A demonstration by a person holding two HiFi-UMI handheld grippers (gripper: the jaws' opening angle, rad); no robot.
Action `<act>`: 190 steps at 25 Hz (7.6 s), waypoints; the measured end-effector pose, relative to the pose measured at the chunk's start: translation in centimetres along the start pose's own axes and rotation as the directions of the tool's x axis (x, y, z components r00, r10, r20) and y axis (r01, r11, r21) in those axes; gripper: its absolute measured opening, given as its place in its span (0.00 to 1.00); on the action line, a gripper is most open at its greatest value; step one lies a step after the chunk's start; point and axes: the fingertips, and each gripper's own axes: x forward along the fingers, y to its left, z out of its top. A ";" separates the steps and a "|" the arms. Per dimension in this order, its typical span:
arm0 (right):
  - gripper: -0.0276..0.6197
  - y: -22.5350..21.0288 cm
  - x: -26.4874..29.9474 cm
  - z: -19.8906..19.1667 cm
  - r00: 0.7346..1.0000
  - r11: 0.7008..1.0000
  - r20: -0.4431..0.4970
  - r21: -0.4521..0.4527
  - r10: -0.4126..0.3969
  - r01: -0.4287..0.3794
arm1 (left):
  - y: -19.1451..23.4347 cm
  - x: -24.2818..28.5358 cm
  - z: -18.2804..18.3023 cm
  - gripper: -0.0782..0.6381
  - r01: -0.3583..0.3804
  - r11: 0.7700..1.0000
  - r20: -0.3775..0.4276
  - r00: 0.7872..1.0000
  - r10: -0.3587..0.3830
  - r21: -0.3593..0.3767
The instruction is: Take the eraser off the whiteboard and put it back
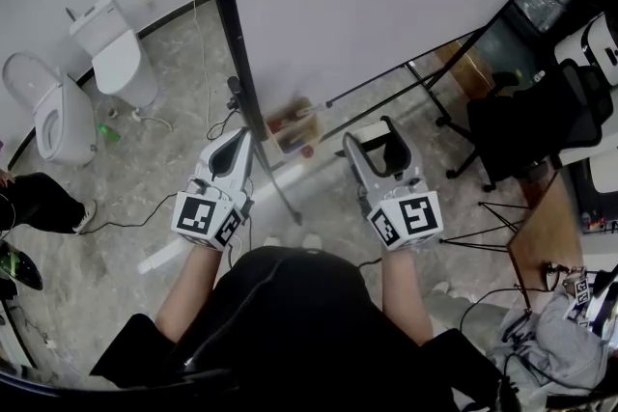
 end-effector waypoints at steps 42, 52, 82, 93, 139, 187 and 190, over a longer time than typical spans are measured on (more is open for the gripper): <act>0.50 3.1 8.0 -7.0 0.993 0.997 -0.090 0.033 0.077 -0.075 | 2.7 -3.0 -1.3 0.11 -0.060 0.998 -0.030 0.998 0.059 -0.015; 0.50 3.3 8.9 -8.5 0.990 0.997 -0.119 0.026 0.076 -0.074 | 2.8 -2.4 -1.9 0.11 -0.039 0.999 -0.044 0.998 0.039 -0.015; 0.50 4.8 10.4 -12.8 0.976 0.993 -0.196 -0.049 0.098 -0.110 | 4.5 -2.6 -2.5 0.11 -0.040 0.999 -0.059 0.997 0.039 -0.010; 0.50 5.4 11.0 -14.1 0.969 0.990 -0.222 -0.063 0.113 -0.130 | 5.2 -2.3 -2.5 0.11 -0.049 0.999 -0.062 0.997 0.048 -0.013; 0.56 6.0 9.8 -13.4 0.961 0.983 -0.236 -0.083 0.141 -0.165 | 3.6 -2.0 -2.3 0.11 -0.013 1.000 -0.065 0.998 0.013 -0.011; 0.06 4.0 -1.7 -4.9 0.996 0.996 -0.056 -0.054 0.069 -0.072 | -1.6 -1.7 -1.5 0.11 0.070 0.998 -0.049 0.996 -0.070 0.001; 0.06 4.2 -1.9 -4.9 0.996 0.996 -0.057 -0.056 0.063 -0.066 | -1.6 -2.0 -1.5 0.11 0.071 0.997 -0.047 0.996 -0.071 -0.003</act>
